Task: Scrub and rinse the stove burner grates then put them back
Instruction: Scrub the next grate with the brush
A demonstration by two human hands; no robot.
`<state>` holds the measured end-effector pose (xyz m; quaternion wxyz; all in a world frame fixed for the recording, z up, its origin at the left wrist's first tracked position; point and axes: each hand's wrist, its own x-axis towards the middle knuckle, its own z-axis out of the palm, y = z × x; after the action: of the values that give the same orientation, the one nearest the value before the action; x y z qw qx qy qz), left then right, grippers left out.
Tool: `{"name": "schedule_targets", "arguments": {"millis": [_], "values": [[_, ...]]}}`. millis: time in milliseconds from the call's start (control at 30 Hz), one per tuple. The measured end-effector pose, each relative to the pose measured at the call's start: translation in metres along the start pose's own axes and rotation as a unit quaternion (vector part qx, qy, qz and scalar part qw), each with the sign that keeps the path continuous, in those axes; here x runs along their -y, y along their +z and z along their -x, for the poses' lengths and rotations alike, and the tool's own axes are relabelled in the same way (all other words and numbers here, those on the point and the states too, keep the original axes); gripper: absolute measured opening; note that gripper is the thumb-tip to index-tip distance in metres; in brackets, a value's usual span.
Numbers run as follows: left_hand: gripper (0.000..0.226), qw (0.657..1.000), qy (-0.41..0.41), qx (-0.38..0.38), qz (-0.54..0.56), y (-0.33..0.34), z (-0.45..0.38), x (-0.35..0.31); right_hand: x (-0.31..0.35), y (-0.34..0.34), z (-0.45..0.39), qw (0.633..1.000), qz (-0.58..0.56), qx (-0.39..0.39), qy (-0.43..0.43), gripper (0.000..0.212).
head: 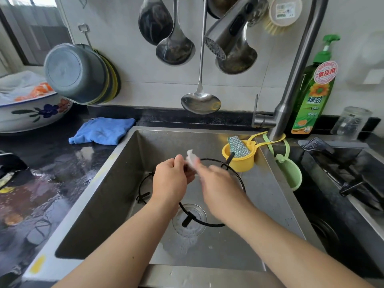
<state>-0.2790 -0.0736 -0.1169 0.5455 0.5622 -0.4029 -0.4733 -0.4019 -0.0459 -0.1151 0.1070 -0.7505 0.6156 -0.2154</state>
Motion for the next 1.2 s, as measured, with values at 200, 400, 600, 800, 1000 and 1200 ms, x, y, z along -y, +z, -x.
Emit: {"name": "schedule_targets", "arguments": {"millis": [200, 400, 600, 800, 1000, 1200], "values": [[0.035, 0.998, 0.045, -0.017, -0.036, 0.001, -0.002, 0.0, -0.009, -0.01, -0.003, 0.996, 0.043, 0.01, 0.081, 0.067], [0.036, 0.998, 0.054, -0.016, -0.013, 0.001, 0.0, -0.003, -0.015, -0.013, -0.004, 0.995, -0.002, -0.011, 0.095, 0.069], [0.037, 0.997, 0.065, -0.019, -0.041, -0.002, -0.001, -0.005, 0.006, -0.006, 0.006, 1.0, 0.007, 0.014, 0.003, 0.072], [0.036, 0.99, 0.091, -0.039, -0.104, -0.013, -0.012, -0.01, -0.043, -0.039, 0.002, 0.992, 0.072, -0.06, 0.086, 0.062], [0.038, 0.989, 0.095, -0.037, -0.108, -0.016, -0.015, -0.011, -0.054, -0.041, -0.008, 0.993, 0.02, -0.097, 0.07, 0.049], [0.037, 0.992, 0.082, -0.045, -0.085, -0.017, -0.019, -0.012, -0.053, -0.028, -0.008, 0.997, 0.042, -0.043, 0.048, 0.043]]}}
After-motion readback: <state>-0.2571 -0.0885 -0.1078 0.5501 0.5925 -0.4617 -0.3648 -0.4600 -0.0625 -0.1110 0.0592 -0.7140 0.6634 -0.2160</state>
